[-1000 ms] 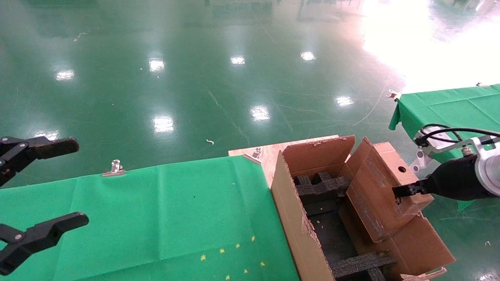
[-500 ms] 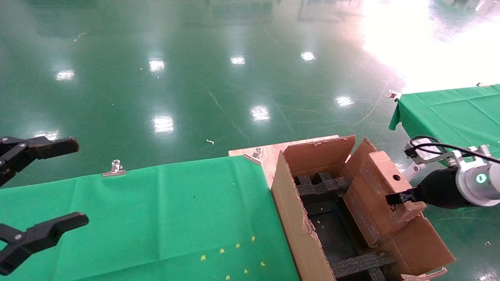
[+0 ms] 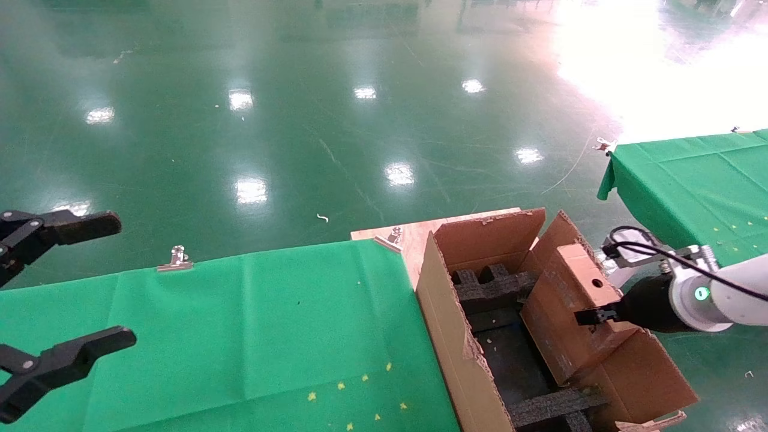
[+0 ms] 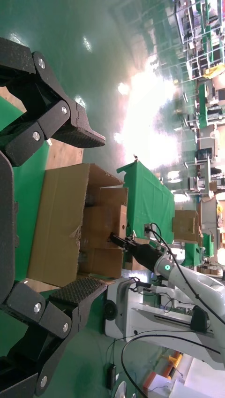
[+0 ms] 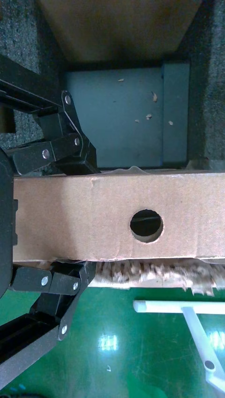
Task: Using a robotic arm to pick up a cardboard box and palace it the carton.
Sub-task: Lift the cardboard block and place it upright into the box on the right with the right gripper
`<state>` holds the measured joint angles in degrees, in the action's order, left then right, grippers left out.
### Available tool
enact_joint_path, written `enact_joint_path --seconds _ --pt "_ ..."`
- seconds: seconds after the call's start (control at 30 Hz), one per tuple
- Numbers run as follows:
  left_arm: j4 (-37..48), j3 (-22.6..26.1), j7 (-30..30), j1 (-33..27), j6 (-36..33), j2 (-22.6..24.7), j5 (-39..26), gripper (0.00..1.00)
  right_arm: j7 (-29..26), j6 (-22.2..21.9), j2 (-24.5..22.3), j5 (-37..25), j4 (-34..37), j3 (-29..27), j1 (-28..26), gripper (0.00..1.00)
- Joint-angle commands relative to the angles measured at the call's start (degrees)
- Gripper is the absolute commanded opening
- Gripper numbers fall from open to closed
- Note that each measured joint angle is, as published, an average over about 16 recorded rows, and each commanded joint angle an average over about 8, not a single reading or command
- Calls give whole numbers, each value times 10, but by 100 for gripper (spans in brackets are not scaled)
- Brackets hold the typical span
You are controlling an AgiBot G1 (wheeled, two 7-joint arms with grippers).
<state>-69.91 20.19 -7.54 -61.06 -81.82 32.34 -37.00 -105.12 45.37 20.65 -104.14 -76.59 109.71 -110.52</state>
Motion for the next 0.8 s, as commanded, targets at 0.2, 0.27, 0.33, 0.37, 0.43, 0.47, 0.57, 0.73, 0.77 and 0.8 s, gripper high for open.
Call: enact_joint_path --seconds 0.2,0.27,0.33,0.37,0.43,0.47,0.57,0.73,0.77,0.8 --pt "0 0 0 0 0 0 0 100 -20 -27 18 -13 10 10 29 0" --pt "0 0 0 0 0 0 0 100 -24 -34 24 -15 17 13 38 0" --pt "0 0 0 0 0 0 0 100 -28 -41 31 -16 25 15 47 0" --pt "0 0 0 0 0 0 0 100 -30 -44 35 -16 30 17 51 0" --pt "0 0 0 0 0 0 0 100 -32 -51 42 -14 40 19 60 0" --pt "0 0 0 0 0 0 0 100 -32 -54 46 -13 46 19 64 0" --pt "0 0 0 0 0 0 0 100 -30 -64 57 -6 63 22 77 0" --pt "0 0 0 0 0 0 0 100 -18 -78 76 11 94 24 97 0" --pt "0 0 0 0 0 0 0 100 -15 -80 80 15 100 24 101 0" --pt "0 0 0 0 0 0 0 100 -12 -82 84 20 106 24 104 0"
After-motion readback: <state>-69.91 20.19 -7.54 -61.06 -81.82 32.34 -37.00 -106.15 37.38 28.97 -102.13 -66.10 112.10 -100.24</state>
